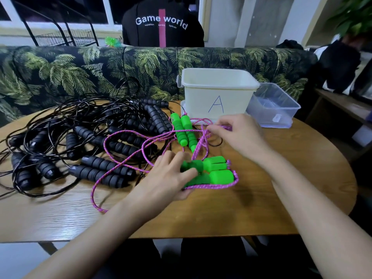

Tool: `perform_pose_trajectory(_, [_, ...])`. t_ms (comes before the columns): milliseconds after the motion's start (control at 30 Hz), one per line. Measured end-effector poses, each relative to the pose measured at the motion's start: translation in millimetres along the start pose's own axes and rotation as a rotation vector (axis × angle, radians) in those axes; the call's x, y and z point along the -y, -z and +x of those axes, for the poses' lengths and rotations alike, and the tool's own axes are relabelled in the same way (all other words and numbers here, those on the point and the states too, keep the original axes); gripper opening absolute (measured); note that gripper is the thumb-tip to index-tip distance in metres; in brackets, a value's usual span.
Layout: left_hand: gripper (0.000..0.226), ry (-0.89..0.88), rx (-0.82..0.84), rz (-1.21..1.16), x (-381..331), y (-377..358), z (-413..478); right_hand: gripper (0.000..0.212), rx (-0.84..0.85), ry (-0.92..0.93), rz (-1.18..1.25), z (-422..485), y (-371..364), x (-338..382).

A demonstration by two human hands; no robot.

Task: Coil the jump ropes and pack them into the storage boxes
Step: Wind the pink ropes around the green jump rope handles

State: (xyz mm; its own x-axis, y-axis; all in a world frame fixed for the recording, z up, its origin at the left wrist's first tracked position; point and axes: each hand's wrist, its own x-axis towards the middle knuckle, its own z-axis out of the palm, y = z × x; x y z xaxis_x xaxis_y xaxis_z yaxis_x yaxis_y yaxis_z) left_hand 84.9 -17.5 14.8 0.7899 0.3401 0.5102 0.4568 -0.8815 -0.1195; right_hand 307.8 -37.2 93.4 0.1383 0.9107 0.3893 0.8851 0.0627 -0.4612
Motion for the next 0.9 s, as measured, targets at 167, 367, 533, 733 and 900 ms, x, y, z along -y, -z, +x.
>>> perform_pose_trajectory(167, [0.034,0.156,-0.141,0.003,17.0,3.9,-3.9,0.042,-0.046,0.104,0.201,-72.9,-9.1,35.8])
perform_pose_trajectory(367, [0.053,0.283,-0.199,-0.107,6.5,18.8,2.4,0.023,-0.023,-0.03,0.552,-121.1,-42.1,36.8])
perform_pose_trajectory(533, [0.093,0.431,-0.115,-0.293,-6.4,21.7,-0.4,0.02,0.094,-0.191,0.8,-121.1,-51.3,33.1])
perform_pose_trajectory(733, [0.079,0.439,-0.079,-0.429,-15.9,26.3,-3.3,0.017,0.125,-0.4,1.054,-107.7,-60.6,26.9])
perform_pose_trajectory(900, [0.08,0.267,-0.022,-0.152,-15.5,32.8,1.1,0.016,0.085,-0.357,1.182,-109.2,-66.1,26.5])
